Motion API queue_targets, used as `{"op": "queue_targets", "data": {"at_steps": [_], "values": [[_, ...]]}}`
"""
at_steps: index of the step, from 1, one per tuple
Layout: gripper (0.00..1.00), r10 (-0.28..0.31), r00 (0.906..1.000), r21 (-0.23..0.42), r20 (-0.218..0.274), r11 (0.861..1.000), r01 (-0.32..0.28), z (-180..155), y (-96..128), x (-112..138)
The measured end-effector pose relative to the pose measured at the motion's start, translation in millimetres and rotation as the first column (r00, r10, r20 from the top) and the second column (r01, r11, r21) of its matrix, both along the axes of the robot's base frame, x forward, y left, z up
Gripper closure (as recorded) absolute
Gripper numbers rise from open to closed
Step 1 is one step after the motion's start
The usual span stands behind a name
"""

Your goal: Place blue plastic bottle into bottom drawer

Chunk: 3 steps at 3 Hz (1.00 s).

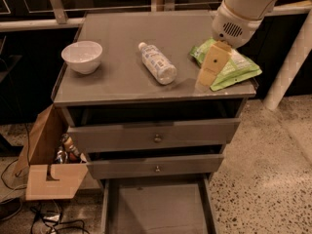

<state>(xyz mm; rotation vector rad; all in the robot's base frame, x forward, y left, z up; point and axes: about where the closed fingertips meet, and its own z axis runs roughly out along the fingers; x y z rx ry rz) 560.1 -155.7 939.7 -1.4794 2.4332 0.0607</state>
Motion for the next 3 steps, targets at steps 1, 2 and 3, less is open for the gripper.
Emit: {"op": "queue_targets", "data": {"at_steps": [1, 2, 3], "values": [[0.00, 0.002, 1.0000, 0.006, 0.009, 1.000, -0.002, 0.8, 2.7, 4.4], [0.00, -0.050, 0.9986, 0.057, -0.013, 0.997, 0.051, 4.8, 18.1, -6.1], [0.00, -0.174, 0.9838, 0.068, -0.044, 0.982, 0.177, 27.9, 56.4, -5.5]]}}
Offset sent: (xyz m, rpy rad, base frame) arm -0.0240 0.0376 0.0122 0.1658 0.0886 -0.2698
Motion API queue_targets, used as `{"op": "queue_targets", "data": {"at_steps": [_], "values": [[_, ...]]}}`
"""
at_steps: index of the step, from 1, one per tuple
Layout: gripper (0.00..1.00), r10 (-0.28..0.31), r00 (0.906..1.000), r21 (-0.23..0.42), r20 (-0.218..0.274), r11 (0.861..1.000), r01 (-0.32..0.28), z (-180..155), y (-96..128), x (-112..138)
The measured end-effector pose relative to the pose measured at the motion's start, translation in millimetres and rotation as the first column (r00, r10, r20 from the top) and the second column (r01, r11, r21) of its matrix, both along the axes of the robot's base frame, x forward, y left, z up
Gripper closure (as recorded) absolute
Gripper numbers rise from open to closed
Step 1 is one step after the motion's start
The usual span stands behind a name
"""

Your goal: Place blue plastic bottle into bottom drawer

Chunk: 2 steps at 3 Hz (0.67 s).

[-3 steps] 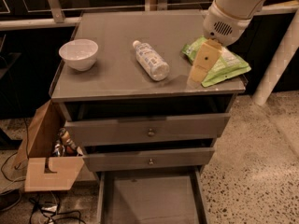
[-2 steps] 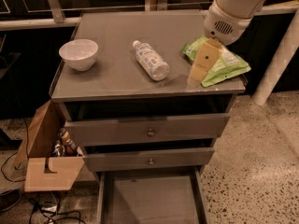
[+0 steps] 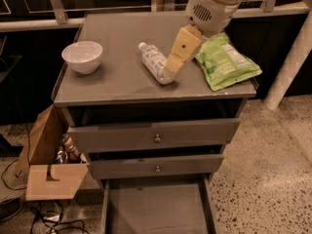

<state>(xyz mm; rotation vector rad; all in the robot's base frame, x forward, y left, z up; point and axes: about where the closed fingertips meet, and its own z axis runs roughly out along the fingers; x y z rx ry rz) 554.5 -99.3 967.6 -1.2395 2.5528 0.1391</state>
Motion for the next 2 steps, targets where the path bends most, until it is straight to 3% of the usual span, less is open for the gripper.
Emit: {"op": "queue_targets", "data": {"at_steps": [1, 2], "values": [[0.00, 0.000, 1.0000, 0.006, 0.007, 1.000, 0.000, -0.4, 2.9, 2.4], [0.00, 0.005, 0.9999, 0.061, 0.012, 0.998, -0.006, 2.3, 15.7, 16.9]]}}
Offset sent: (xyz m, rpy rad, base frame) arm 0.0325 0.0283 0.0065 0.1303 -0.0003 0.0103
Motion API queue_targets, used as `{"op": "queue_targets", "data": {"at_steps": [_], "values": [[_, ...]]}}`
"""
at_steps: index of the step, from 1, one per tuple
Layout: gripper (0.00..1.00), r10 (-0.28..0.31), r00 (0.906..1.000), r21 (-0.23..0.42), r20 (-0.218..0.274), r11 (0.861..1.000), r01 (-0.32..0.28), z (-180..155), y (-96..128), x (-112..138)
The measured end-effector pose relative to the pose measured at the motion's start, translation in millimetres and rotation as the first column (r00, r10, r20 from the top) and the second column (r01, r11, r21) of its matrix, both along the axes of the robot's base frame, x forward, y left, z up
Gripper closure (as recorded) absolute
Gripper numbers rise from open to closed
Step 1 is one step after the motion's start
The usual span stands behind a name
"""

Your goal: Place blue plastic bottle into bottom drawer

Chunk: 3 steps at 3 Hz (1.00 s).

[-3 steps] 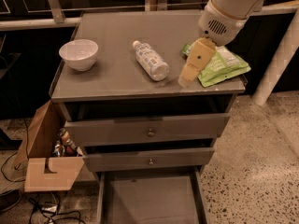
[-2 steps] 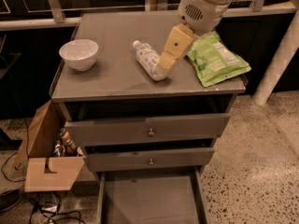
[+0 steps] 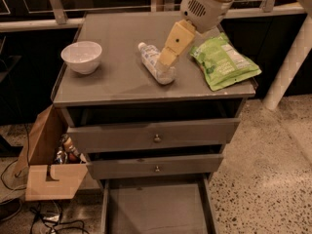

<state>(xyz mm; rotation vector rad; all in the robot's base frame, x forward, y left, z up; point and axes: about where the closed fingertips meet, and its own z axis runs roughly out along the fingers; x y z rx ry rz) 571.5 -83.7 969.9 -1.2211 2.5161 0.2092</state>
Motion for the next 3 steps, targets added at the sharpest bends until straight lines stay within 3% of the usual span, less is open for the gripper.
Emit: {"op": "queue_targets", "data": {"at_steps": [1, 3], "values": [[0.00, 0.015, 0.9995, 0.068, -0.028, 0.998, -0.013, 2.5, 20.8, 27.5], [0.00, 0.015, 0.9974, 0.145, -0.071, 0.989, -0.005, -2.1, 50.1, 78.1]]}}
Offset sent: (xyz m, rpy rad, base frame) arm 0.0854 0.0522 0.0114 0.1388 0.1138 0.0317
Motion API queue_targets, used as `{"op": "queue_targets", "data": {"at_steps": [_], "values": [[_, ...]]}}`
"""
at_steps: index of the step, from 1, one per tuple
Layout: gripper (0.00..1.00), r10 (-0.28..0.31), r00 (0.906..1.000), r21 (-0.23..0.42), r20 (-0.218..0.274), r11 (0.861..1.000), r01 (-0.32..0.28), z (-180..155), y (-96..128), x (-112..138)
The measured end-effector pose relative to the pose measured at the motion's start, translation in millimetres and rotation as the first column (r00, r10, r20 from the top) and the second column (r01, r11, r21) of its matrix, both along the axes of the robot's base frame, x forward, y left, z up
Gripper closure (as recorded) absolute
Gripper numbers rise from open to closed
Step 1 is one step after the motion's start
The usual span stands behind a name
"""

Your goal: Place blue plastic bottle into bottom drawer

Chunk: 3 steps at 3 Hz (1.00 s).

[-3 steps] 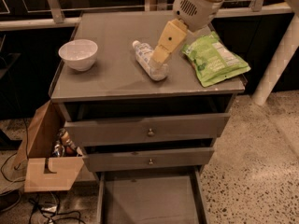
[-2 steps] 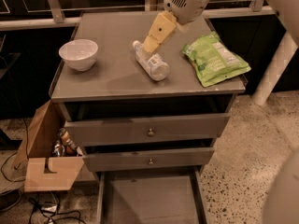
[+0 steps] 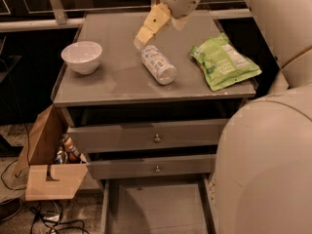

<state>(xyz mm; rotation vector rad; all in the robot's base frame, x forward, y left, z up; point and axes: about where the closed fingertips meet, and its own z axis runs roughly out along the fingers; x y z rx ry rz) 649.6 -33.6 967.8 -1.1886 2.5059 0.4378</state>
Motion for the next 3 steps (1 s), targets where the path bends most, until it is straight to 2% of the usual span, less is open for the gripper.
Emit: {"op": "queue_targets", "data": {"at_steps": [1, 3], "values": [[0.00, -0.006, 0.9999, 0.020, 0.008, 1.000, 0.006, -2.3, 5.3, 5.6], [0.00, -0.058, 0.9974, 0.015, -0.042, 0.998, 0.059, -31.2, 19.3, 31.1]]}}
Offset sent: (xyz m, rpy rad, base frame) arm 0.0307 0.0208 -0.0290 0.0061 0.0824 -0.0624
